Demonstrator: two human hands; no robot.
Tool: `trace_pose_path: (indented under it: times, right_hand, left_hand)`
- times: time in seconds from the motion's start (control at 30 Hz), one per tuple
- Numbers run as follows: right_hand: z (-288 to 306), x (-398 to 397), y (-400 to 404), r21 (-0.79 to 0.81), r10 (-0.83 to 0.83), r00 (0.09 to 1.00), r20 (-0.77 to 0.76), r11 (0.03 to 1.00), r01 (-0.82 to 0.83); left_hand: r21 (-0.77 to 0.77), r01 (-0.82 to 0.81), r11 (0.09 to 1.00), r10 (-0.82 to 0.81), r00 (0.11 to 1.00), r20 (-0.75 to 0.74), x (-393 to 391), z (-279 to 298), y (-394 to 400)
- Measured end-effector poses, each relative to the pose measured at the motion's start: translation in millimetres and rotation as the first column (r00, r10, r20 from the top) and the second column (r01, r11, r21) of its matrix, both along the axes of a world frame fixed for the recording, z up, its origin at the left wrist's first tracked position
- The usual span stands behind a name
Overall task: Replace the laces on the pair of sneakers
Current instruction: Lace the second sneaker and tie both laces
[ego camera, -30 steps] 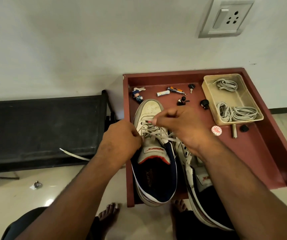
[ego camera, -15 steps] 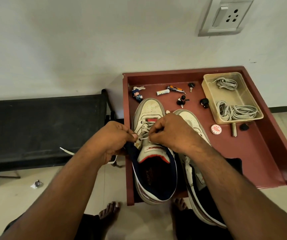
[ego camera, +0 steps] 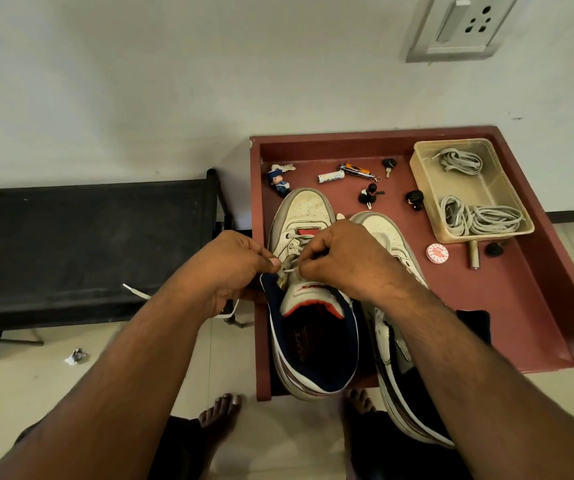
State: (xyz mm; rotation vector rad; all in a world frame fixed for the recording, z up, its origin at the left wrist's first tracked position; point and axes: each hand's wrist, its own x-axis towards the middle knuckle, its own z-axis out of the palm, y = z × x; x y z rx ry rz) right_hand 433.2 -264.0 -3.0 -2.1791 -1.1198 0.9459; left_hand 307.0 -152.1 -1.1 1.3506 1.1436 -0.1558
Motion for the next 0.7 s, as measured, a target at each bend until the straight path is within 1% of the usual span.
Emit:
trace_pose_path:
  times: [0.13,0.23,0.33,0.4,0.47,0.5,0.53,0.57,0.6,0.63,0.67,0.7]
  right_hand:
    - [-1.1,-4.0,1.9,0.002,-0.020,1.000,0.013,1.000,0.020]
    - [-2.1,-4.8,1.3,0.003,-0.046,0.998,-0.034,0.999,0.046]
    - [-3.3,-6.4,2.6,-0.011,-0.022,1.000,-0.017,1.000,0.022]
    - [-2.9,-7.2,3.8,-0.020,-0.005,1.000,0.008,1.000,0.005]
    - [-1.7,-6.7,4.2,-0.034,0.010,1.000,0.017,0.999,-0.009]
    - [-1.8,-5.9,4.2,-0.046,0.021,1.000,0.021,0.999,-0.020]
    - [-1.6,-5.3,4.0,-0.056,0.033,0.999,0.027,0.998,-0.032]
    - [-1.8,-4.2,3.4,-0.066,0.044,0.998,0.034,0.997,-0.042]
    - [-2.0,-3.5,3.1,-0.071,0.053,0.998,0.041,0.996,-0.050]
    - [-2.3,-2.5,2.8,-0.072,0.058,0.997,0.049,0.996,-0.054]
    - [-2.7,-1.7,2.2,-0.071,0.062,0.997,0.056,0.996,-0.058]
    - [-2.7,-1.7,2.5,-0.071,0.072,0.995,0.062,0.995,-0.067]
  left_hand:
    - [-0.014,0.019,1.000,-0.019,1.000,0.009,-1.5,3.3,-0.1]
    - [-0.064,0.013,0.998,-0.012,1.000,0.008,-3.3,4.0,0.5]
    - [-0.090,0.050,0.995,-0.049,0.999,0.012,-9.5,2.5,-3.4]
    - [-0.061,0.068,0.996,-0.066,0.997,0.034,-13.6,0.0,-7.9]
    - [0.022,0.069,0.997,-0.069,0.998,0.007,-18.3,-1.3,-9.1]
    - [0.114,0.085,0.990,-0.080,0.996,-0.049,-22.6,-1.3,-7.1]
    - [0.242,0.115,0.963,-0.081,0.986,-0.146,-29.5,-0.4,-2.7]
    - [0.376,0.167,0.911,-0.067,0.962,-0.266,-39.6,-0.1,4.4]
    - [0.486,0.230,0.843,-0.024,0.919,-0.393,-52.0,2.8,11.9]
    - [0.542,0.291,0.788,0.024,0.866,-0.500,-65.0,5.6,19.2]
    - [0.554,0.337,0.761,0.054,0.819,-0.572,-75.1,8.5,23.7]
    - [0.545,0.365,0.754,0.052,0.795,-0.604,-81.6,9.7,25.9]
